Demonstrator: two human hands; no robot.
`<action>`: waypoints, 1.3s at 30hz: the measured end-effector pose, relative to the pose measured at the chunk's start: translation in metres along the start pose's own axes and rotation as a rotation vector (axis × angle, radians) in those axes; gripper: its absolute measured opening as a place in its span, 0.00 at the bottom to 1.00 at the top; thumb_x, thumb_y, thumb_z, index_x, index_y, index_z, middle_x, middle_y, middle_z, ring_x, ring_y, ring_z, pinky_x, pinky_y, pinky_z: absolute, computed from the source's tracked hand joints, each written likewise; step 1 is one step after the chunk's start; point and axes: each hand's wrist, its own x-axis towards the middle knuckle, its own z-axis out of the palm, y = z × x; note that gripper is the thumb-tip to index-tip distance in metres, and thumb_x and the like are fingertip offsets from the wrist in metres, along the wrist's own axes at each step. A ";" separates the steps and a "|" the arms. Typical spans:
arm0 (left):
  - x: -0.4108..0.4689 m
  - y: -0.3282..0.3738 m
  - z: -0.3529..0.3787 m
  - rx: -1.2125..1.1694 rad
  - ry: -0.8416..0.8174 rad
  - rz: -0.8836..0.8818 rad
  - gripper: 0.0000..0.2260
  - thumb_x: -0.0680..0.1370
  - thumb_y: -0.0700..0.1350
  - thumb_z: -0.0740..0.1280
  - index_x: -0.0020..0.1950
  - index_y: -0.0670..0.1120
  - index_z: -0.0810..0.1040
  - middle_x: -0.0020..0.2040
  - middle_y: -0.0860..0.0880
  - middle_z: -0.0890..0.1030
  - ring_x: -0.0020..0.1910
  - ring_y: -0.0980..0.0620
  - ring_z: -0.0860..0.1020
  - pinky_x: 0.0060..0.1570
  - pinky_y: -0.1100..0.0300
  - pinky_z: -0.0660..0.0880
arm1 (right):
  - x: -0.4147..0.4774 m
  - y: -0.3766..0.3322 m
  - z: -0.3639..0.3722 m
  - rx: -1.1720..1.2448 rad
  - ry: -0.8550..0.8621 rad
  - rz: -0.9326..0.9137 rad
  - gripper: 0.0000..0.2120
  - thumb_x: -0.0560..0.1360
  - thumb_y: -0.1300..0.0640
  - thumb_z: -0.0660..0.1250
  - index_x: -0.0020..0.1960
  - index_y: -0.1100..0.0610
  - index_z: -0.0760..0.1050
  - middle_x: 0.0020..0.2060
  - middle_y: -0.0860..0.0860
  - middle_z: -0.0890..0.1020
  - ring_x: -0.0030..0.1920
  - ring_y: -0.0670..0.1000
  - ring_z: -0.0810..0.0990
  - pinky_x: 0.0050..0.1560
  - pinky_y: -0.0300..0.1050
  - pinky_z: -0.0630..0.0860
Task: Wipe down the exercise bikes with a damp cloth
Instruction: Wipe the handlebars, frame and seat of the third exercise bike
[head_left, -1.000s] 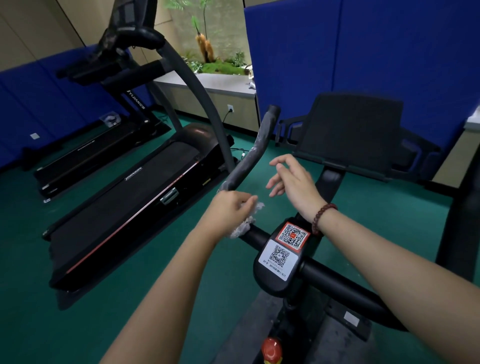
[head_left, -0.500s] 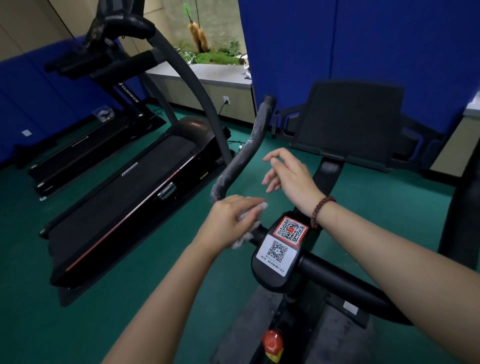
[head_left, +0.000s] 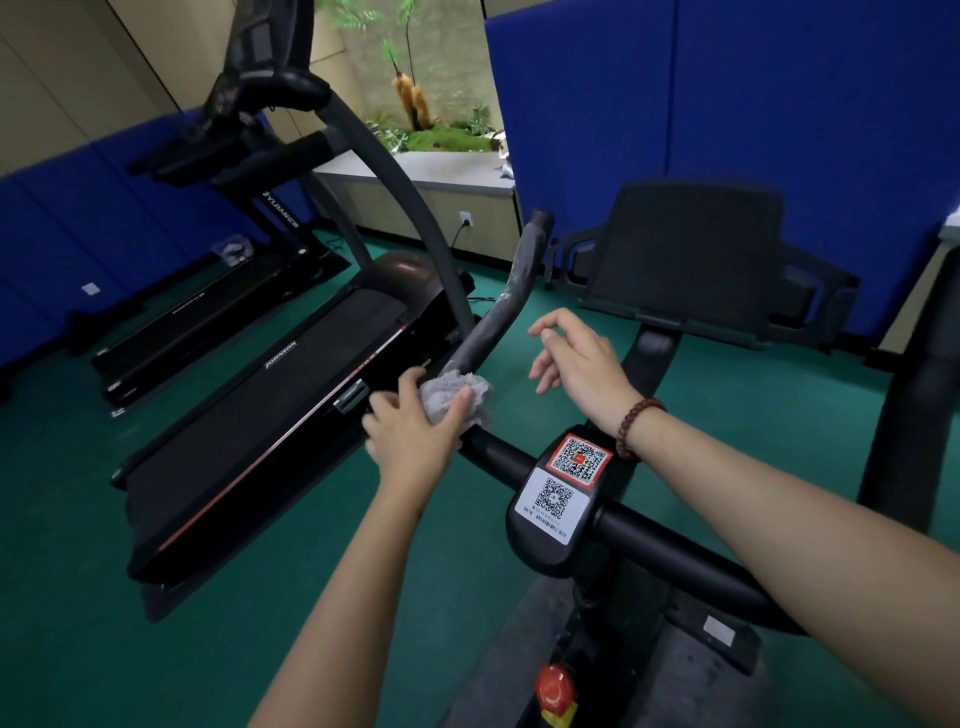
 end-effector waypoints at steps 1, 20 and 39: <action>-0.003 -0.001 0.003 -0.109 -0.068 -0.087 0.24 0.74 0.61 0.62 0.68 0.58 0.63 0.61 0.45 0.64 0.62 0.41 0.63 0.64 0.47 0.64 | -0.001 0.000 0.001 -0.002 0.005 0.002 0.09 0.80 0.59 0.53 0.48 0.55 0.71 0.30 0.52 0.79 0.27 0.48 0.77 0.32 0.34 0.73; 0.052 0.004 0.031 -0.363 -0.118 -0.214 0.26 0.63 0.56 0.73 0.58 0.52 0.75 0.52 0.50 0.81 0.52 0.48 0.79 0.56 0.52 0.75 | 0.033 -0.003 -0.008 0.229 -0.086 0.172 0.13 0.80 0.61 0.51 0.42 0.55 0.72 0.27 0.55 0.77 0.22 0.48 0.74 0.24 0.38 0.69; 0.109 0.044 0.036 -0.303 -0.384 0.101 0.24 0.59 0.66 0.68 0.53 0.59 0.76 0.50 0.54 0.81 0.51 0.53 0.79 0.57 0.51 0.74 | 0.033 -0.001 -0.010 0.245 -0.086 0.161 0.14 0.81 0.60 0.50 0.41 0.55 0.71 0.27 0.56 0.77 0.22 0.50 0.74 0.25 0.38 0.69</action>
